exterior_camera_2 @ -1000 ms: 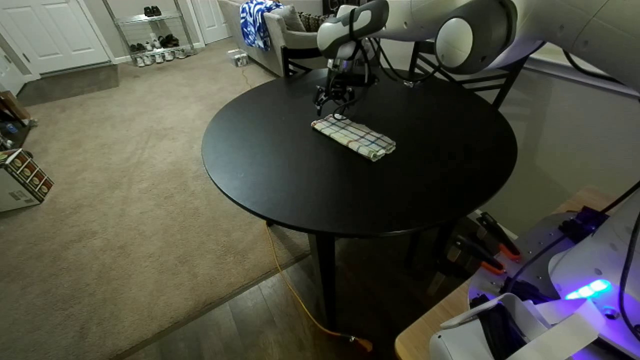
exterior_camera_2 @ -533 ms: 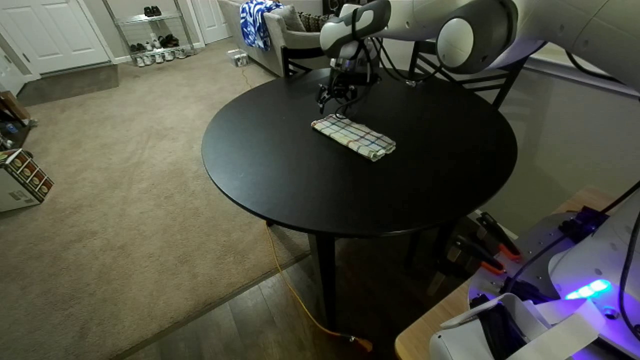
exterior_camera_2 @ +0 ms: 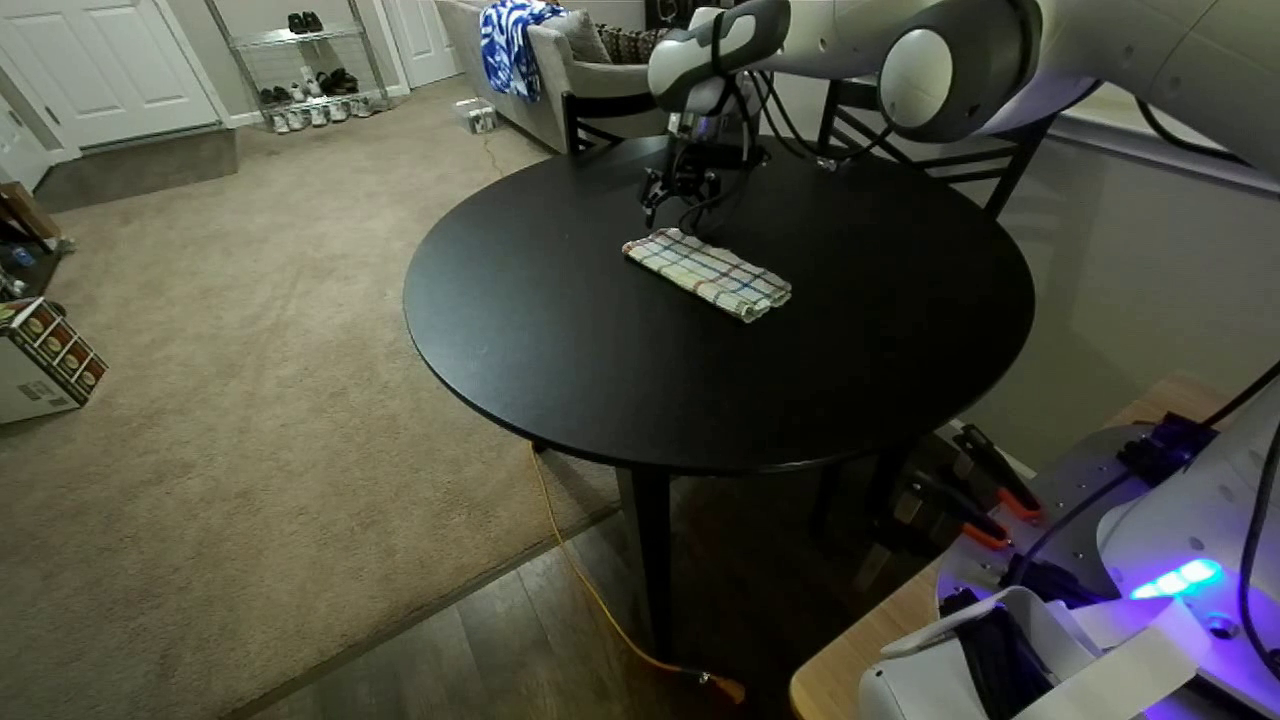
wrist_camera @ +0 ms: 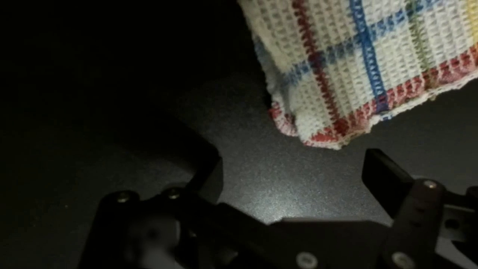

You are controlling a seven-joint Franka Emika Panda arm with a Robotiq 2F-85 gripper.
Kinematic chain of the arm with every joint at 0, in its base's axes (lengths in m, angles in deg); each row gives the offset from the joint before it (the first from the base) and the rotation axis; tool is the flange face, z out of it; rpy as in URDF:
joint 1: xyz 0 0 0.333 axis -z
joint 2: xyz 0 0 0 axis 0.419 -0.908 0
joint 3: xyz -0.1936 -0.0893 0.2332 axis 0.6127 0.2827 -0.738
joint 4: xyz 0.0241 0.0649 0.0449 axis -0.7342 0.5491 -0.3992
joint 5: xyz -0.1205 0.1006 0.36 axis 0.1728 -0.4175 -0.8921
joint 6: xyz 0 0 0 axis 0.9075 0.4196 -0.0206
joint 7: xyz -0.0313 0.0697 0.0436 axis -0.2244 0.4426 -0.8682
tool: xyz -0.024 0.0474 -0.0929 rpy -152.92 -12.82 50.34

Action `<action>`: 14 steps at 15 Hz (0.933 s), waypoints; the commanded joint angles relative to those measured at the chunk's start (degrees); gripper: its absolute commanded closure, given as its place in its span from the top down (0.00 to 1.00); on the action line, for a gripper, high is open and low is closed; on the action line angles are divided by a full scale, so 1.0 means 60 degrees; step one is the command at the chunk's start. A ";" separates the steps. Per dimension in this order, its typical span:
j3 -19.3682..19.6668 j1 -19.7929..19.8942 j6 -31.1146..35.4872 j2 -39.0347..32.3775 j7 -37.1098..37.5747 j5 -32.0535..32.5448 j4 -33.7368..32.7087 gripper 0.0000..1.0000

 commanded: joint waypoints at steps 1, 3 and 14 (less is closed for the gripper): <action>-0.0414 0.0352 -0.0318 0.0649 -0.0956 -0.0250 0.1012 1.00; -0.0505 0.0422 -0.0349 0.0807 -0.1246 -0.0214 0.1279 1.00; -0.0783 0.0453 -0.0175 0.1833 -0.1948 -0.0107 0.3316 1.00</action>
